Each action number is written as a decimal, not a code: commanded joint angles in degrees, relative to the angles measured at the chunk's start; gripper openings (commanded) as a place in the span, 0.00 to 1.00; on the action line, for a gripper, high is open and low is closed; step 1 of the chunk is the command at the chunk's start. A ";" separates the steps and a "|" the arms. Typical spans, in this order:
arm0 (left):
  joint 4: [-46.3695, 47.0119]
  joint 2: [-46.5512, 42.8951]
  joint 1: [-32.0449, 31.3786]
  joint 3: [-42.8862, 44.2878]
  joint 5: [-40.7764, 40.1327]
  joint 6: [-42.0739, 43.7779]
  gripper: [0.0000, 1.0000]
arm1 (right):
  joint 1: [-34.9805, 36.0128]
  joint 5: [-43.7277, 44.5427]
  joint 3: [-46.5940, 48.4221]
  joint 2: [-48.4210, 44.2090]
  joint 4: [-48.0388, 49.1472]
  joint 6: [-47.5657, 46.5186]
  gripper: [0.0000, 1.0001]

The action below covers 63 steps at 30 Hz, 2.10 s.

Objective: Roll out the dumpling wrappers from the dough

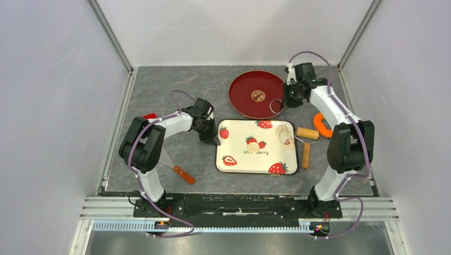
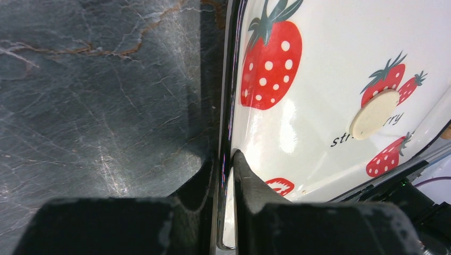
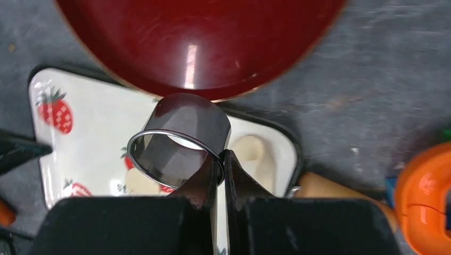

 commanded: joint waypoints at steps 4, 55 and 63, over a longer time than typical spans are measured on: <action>-3.91 2.87 -0.75 -2.13 -5.33 0.44 0.02 | -10.69 4.02 3.15 4.07 2.04 3.07 0.00; -25.54 -37.37 11.21 -13.64 -22.58 -13.01 0.61 | -7.76 0.03 -8.26 -1.86 5.57 3.67 0.98; -36.15 -33.56 11.21 -13.16 -26.91 -17.17 0.60 | -6.94 -0.01 -8.96 -1.84 5.75 3.55 0.98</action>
